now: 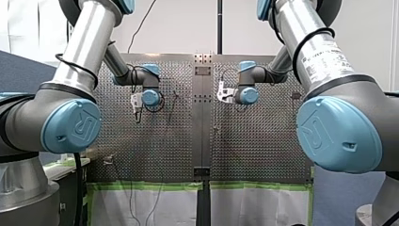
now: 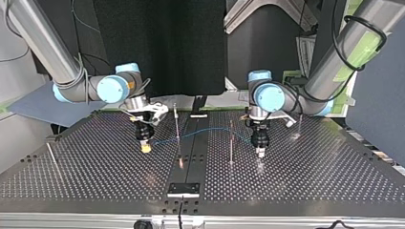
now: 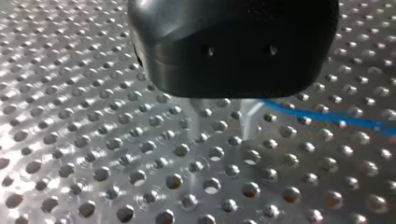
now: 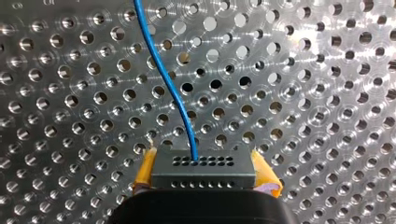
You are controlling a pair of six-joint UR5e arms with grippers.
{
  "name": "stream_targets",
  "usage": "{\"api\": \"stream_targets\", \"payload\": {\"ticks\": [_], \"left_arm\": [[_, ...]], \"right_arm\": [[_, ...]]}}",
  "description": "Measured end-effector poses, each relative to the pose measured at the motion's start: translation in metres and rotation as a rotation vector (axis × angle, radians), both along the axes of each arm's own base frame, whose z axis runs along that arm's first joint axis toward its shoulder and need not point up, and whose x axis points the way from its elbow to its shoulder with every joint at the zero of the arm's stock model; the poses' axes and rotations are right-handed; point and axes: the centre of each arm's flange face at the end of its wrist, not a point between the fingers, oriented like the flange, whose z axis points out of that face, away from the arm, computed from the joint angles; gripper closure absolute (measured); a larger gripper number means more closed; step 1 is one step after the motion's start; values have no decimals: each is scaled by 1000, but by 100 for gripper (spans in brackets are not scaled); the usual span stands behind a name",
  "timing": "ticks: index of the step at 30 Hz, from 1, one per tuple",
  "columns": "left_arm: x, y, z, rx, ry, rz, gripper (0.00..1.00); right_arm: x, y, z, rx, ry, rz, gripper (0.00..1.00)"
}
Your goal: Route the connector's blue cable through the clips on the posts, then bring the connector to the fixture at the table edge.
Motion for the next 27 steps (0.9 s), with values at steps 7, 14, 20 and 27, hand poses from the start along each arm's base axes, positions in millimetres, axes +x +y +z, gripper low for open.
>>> {"api": "stream_targets", "payload": {"ticks": [7,14,20,27], "left_arm": [[-3,2,-3,7,31,8,0],[-13,-2,-7,-14,71,9,0],[-27,-6,3,-65,37,-42,0],[-47,-12,17,-130,-14,-115,0]], "right_arm": [[0,1,-1,8,6,1,100],[1,3,-2,12,8,3,100],[2,3,-2,15,11,4,100],[3,5,-2,17,11,7,100]]}}
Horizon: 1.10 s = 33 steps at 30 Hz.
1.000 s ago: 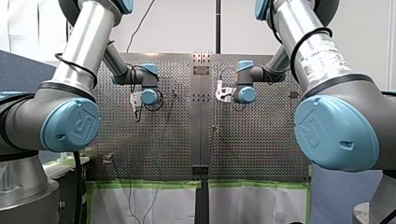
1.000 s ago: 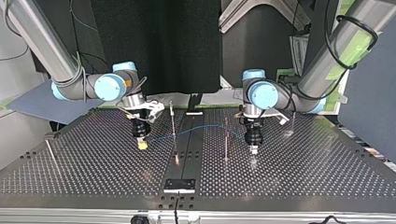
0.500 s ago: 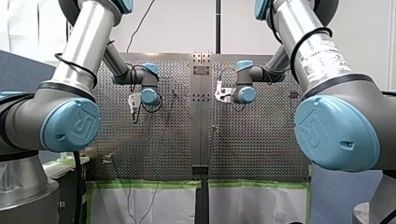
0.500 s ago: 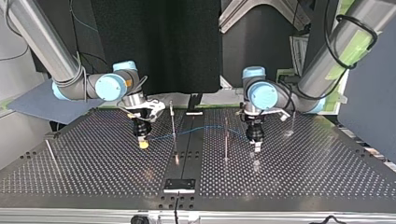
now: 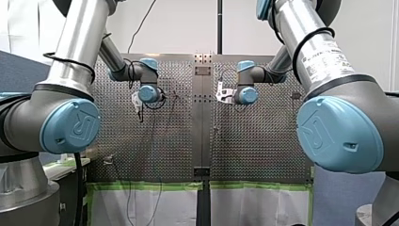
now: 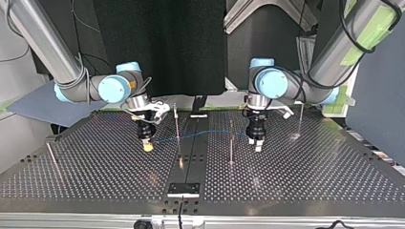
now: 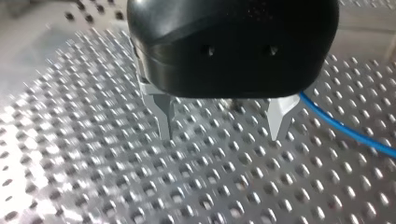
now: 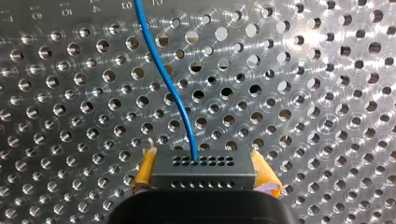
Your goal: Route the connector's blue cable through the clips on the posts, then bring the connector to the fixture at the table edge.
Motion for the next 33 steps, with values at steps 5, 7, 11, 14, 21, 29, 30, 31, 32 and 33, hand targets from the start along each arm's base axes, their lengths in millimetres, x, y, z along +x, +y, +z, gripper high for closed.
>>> {"api": "stream_targets", "payload": {"ticks": [5,7,11,14,21,29,30,31,32,33], "left_arm": [[-19,0,3,-34,23,-22,0],[-28,2,3,-43,35,-18,0],[-44,6,6,-41,43,-9,0],[-56,8,4,-36,58,-9,0],[-76,5,-15,-12,124,-52,0],[-85,-5,-21,-4,165,-121,0],[-86,-6,-21,-4,166,-129,0],[-87,-7,-21,-4,166,-137,0],[-88,-8,-20,-3,166,-143,0],[-89,-9,-18,-3,164,-150,0]], "right_arm": [[0,1,-1,6,2,1,100],[0,1,-1,6,3,1,100],[0,1,-1,7,2,1,100],[1,2,-1,8,2,1,100],[1,2,-1,10,6,1,100],[2,4,-2,15,9,4,100],[2,4,-2,15,9,4,100],[2,4,-2,15,9,4,100],[2,4,-2,15,10,4,100],[2,4,-2,16,10,4,100]]}}
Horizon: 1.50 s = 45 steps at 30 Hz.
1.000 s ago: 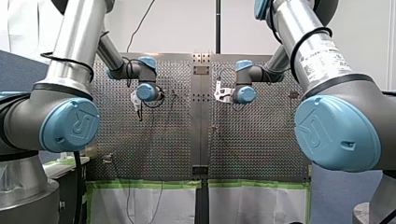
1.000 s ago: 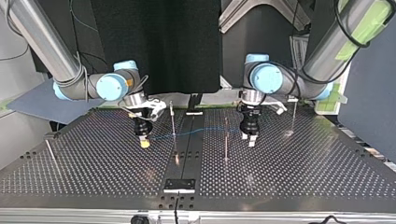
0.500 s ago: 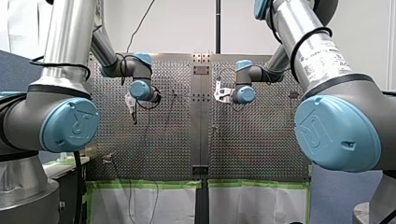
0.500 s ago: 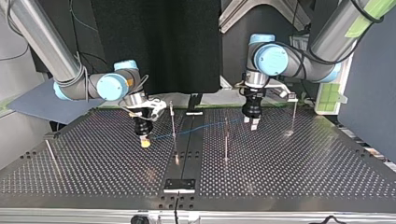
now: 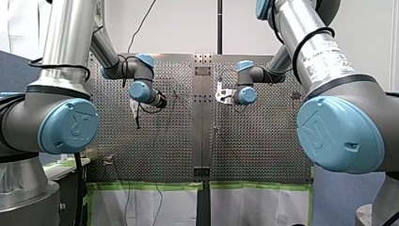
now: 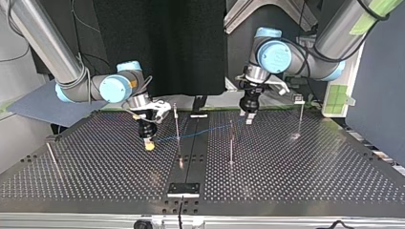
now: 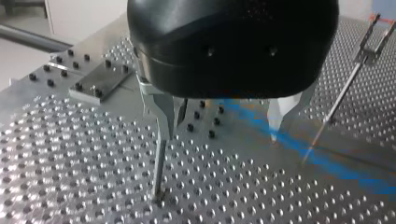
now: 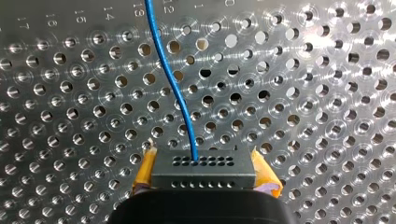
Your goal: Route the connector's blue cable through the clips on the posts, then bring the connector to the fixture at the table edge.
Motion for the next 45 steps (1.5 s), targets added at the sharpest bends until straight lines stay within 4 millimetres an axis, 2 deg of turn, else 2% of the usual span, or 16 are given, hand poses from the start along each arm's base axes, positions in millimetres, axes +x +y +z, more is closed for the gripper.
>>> {"api": "stream_targets", "payload": {"ticks": [15,30,45], "left_arm": [[-26,-4,39,-79,-65,-58,0],[-26,1,42,28,-94,2,0],[-33,-8,41,149,-106,-16,0]], "right_arm": [[0,0,0,2,1,0,100],[0,0,0,3,1,1,100],[0,0,0,3,2,1,100]]}}
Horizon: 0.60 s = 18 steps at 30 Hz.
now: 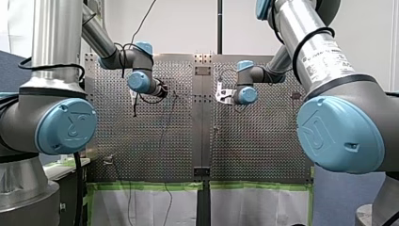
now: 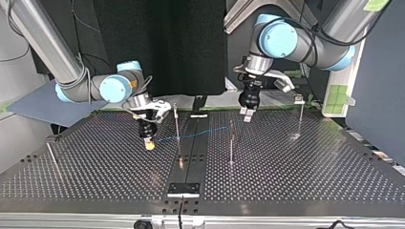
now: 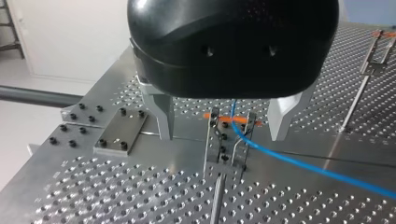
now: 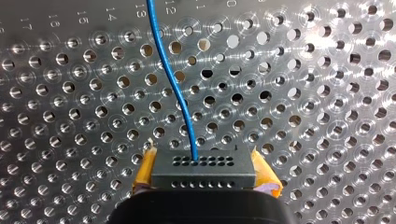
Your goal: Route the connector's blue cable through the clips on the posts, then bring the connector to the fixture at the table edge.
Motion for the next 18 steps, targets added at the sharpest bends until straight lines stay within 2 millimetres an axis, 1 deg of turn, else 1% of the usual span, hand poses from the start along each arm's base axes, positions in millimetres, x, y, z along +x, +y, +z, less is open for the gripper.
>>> {"api": "stream_targets", "payload": {"ticks": [9,18], "left_arm": [[-5,-7,-1,11,8,-12,0],[-6,-8,-1,9,9,-11,0]], "right_arm": [[0,0,0,1,-2,0,100],[0,0,0,2,-2,0,100]]}}
